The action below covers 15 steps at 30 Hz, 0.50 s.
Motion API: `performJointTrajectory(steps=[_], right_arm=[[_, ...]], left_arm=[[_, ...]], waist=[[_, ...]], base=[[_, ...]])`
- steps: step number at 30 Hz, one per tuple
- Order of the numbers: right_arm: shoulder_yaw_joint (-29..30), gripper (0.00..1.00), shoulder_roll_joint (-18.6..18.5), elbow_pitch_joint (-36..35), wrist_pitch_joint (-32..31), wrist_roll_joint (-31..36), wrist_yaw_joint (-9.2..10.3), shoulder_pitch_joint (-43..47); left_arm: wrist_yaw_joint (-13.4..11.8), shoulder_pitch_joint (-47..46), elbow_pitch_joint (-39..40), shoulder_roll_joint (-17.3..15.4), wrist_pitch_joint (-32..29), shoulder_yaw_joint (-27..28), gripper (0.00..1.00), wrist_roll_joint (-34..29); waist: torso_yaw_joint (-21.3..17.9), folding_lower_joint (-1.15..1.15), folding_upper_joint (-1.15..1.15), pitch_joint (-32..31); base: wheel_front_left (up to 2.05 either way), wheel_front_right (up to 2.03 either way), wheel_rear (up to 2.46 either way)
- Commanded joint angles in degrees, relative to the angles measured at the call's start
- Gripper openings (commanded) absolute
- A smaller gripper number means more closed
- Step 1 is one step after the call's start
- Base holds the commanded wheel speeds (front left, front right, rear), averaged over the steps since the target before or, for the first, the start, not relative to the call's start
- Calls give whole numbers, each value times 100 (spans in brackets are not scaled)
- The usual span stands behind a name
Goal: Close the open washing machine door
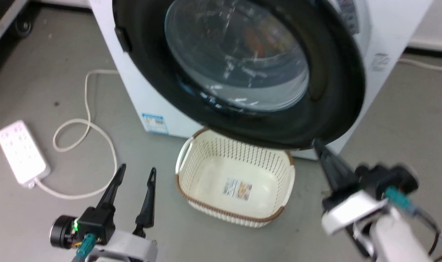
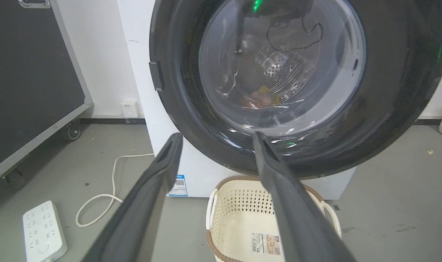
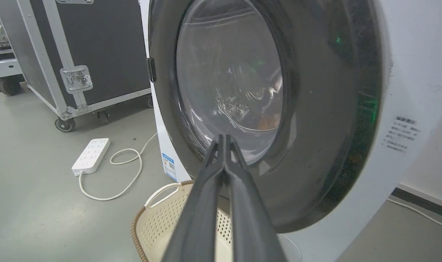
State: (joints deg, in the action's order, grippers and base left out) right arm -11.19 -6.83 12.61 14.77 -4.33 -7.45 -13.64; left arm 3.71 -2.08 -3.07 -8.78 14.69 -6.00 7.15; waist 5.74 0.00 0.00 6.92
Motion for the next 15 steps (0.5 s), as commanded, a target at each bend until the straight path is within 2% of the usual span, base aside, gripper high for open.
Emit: performJointTrajectory(steps=[1,11,12,15], right_arm=[[-36,0,-163,167,23,-87,-3,-302],[-204,0,-1154,1402,-329,-791,-3,-2097],[-197,0,-1375,1740,-379,-1006,-3,-2543],[-182,0,-1534,2042,-405,-1120,-3,-2942]], left_arm=[[56,-133,-20,56,30,39,100,-31],[261,-581,-60,281,30,137,100,-133],[292,-676,-43,337,30,141,100,-153],[313,-745,-20,384,30,147,100,-173]], waist=[[207,0,0,313],[675,0,0,1019],[770,0,0,1164],[836,0,0,1282]], base=[[0,0,0],[0,0,0],[0,0,0],[0,0,0]])
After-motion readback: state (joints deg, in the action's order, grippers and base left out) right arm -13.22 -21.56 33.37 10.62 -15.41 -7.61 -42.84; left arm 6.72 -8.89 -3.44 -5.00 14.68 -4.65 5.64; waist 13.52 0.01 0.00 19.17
